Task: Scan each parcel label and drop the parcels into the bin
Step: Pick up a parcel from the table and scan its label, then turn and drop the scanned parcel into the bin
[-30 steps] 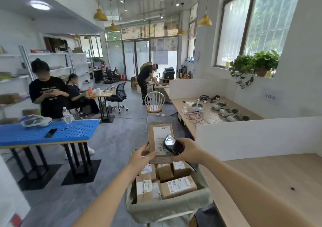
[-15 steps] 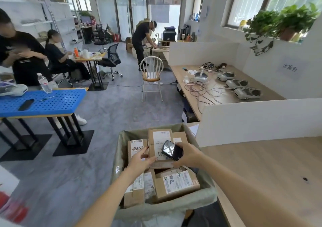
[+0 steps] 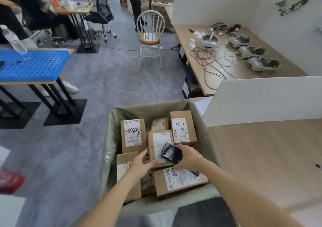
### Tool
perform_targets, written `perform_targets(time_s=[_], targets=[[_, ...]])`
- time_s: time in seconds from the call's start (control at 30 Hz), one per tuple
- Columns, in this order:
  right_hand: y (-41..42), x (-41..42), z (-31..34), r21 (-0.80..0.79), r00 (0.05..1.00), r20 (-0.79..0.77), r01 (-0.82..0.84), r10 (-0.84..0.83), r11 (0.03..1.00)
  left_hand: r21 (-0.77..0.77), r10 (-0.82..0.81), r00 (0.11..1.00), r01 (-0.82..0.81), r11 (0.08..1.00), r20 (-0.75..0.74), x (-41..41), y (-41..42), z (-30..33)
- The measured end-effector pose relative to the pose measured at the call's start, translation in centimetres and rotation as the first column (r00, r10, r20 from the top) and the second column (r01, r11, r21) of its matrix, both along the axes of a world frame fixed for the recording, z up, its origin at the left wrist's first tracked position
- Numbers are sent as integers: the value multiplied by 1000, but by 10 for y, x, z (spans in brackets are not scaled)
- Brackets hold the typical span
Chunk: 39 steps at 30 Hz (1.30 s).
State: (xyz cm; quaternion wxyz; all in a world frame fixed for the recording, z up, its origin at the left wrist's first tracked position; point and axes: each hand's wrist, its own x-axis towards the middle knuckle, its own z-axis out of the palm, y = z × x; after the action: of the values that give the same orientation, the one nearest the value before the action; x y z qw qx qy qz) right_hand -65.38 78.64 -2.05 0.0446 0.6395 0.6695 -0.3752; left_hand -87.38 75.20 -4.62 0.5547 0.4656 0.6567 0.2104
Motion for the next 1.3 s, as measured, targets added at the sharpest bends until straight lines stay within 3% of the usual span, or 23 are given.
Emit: perform_targets(time_s=[0.17,0.33,0.5,0.7,1.0,1.3], targets=[[9,0,-20,-84,996,38,-82,86,993,-82,-21,1000,21,996,2,5,2,-25],[12,1,-15,-64,996,32,-76,78,995,-88,-2,1000,1,996,-13,11,10,-16],[6,7,10,28,998,42,-40,39,999,-27,13,992,-16,999,-129,7,11,11],[-15,25,59,181,996,91,-13,-4,983,109,-107,950,145,983,-294,-10,-9,55],[-89,56,148,315,982,123,96,-141,944,309,-176,902,311,899,-395,2,-44,137],[-221,68,231,457,938,121,239,-326,857,459,-256,815,519,721,-520,20,-113,206]])
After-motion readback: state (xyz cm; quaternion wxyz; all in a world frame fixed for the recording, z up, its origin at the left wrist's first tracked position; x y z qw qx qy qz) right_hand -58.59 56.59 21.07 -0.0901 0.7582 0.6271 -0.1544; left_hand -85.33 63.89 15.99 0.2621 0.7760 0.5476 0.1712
